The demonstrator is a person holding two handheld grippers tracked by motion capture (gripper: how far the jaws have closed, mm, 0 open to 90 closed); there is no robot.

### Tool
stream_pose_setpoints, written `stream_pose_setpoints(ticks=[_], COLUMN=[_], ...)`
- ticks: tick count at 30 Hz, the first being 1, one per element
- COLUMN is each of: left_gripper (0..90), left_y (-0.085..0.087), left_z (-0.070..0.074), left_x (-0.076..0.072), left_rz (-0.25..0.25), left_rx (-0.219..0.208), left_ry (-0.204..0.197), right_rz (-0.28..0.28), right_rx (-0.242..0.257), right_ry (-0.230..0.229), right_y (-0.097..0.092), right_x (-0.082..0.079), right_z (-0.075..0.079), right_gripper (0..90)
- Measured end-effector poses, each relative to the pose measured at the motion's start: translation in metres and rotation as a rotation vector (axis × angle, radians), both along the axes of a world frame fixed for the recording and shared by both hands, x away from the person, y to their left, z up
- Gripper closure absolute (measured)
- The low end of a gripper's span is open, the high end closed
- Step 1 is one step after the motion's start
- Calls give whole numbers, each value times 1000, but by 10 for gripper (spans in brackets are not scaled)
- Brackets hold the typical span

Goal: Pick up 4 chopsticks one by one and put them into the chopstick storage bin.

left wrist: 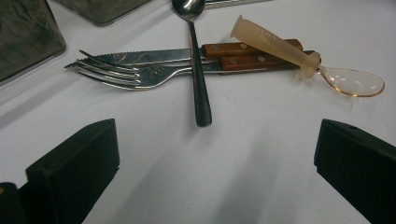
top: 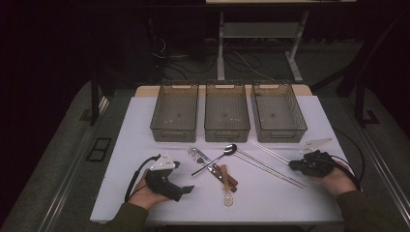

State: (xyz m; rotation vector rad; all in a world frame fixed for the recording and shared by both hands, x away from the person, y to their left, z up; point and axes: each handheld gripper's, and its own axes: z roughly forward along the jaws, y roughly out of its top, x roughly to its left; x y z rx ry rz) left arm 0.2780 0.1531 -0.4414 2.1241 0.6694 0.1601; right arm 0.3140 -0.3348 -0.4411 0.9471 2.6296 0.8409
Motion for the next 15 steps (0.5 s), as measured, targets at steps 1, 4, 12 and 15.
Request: stream_pose_setpoints(ticks=[1, 4, 12, 15], left_gripper=[0, 0, 0, 0], left_y=[0, 0, 0, 0], left_z=[0, 0, 1, 1], left_x=[0, 0, 0, 0], left_rz=[-1, -1, -4, -4], left_rx=[1, 1, 1, 0], left_ry=[0, 0, -1, -1], right_rz=[2, -20, -14, -7], right_rx=[6, 20, 46, 65], right_ry=[0, 17, 30, 23], right_y=[-1, -1, -2, -3], right_x=[0, 1, 2, 1], right_z=[0, 0, 2, 6], right_gripper=[841, 842, 842, 842])
